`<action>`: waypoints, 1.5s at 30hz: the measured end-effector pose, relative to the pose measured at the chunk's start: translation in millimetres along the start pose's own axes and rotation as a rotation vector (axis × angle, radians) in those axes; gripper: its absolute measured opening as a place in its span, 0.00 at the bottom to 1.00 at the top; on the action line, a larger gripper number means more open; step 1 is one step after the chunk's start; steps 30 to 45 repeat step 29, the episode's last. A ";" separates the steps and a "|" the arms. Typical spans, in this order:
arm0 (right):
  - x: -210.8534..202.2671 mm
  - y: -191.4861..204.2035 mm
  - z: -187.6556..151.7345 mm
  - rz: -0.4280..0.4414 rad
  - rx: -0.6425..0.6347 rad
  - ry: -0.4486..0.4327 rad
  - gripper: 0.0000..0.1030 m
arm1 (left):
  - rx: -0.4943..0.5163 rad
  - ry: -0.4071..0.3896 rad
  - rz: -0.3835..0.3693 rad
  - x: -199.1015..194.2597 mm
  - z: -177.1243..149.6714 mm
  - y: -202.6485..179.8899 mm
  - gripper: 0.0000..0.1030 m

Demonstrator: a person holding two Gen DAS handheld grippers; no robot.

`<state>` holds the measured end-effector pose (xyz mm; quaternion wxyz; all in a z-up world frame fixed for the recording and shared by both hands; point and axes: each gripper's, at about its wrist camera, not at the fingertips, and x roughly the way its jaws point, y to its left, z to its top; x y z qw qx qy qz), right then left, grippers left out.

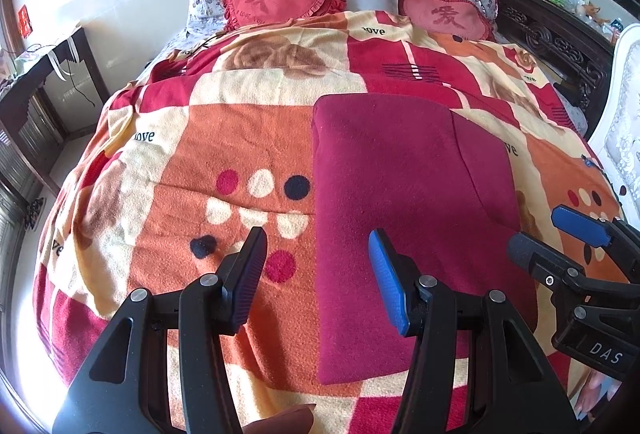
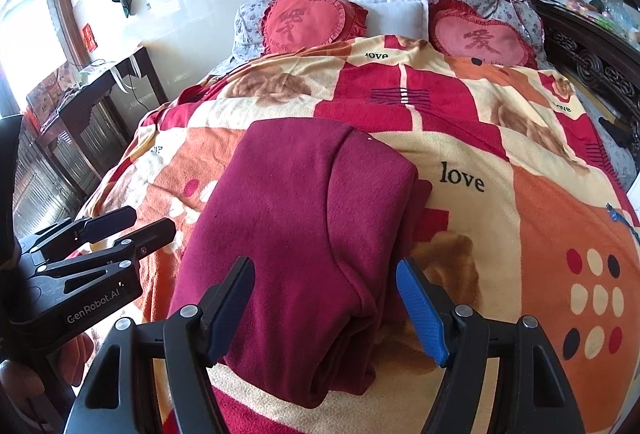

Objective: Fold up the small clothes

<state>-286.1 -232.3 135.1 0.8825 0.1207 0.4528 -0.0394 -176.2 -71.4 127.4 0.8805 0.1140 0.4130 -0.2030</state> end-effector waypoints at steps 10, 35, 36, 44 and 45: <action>4.3 -1.9 -1.1 0.001 0.003 0.018 0.69 | 0.005 0.006 0.001 4.6 -0.7 0.5 0.51; 8.9 -3.2 -3.1 -0.001 0.000 0.040 0.69 | 0.002 0.014 -0.039 10.1 -0.9 3.6 0.51; 8.9 -3.2 -3.1 -0.001 0.000 0.040 0.69 | 0.002 0.014 -0.039 10.1 -0.9 3.6 0.51; 8.9 -3.2 -3.1 -0.001 0.000 0.040 0.69 | 0.002 0.014 -0.039 10.1 -0.9 3.6 0.51; 8.9 -3.2 -3.1 -0.001 0.000 0.040 0.69 | 0.002 0.014 -0.039 10.1 -0.9 3.6 0.51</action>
